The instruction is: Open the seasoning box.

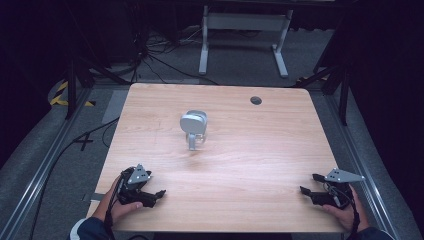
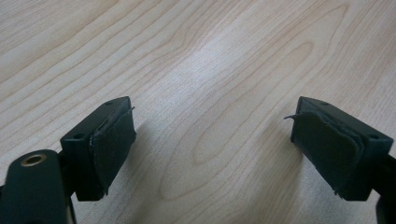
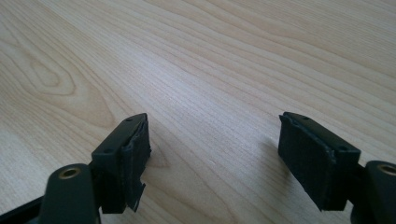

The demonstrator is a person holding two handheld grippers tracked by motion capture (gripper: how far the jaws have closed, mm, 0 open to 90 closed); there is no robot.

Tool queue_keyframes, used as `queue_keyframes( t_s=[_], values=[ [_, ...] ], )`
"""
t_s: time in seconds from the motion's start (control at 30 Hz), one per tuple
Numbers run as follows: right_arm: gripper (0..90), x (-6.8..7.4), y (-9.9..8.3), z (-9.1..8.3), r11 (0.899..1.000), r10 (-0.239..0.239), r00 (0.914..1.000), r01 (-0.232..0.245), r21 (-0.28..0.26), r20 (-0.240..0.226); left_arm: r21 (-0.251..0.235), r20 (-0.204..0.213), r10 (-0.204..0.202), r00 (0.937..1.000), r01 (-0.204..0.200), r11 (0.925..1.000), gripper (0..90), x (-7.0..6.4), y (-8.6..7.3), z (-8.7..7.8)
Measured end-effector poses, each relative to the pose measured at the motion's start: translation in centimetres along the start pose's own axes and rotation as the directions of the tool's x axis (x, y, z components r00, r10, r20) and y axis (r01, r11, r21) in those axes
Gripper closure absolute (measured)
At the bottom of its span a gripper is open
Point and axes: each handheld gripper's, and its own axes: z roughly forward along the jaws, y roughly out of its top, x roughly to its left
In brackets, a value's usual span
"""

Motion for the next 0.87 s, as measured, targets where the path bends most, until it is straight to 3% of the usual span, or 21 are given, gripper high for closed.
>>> queue_keyframes(
  t_s=[0.87],
  values=[
    [24.4, -0.06, 0.03, 0.02, 1.000, 0.009, 0.9999, -0.009, 0.003, 0.009, 0.001, 0.004, -0.017, 0.9998, 0.017, 0.9999, 12.4, -0.03, 0.03, 0.11]
  ],
)
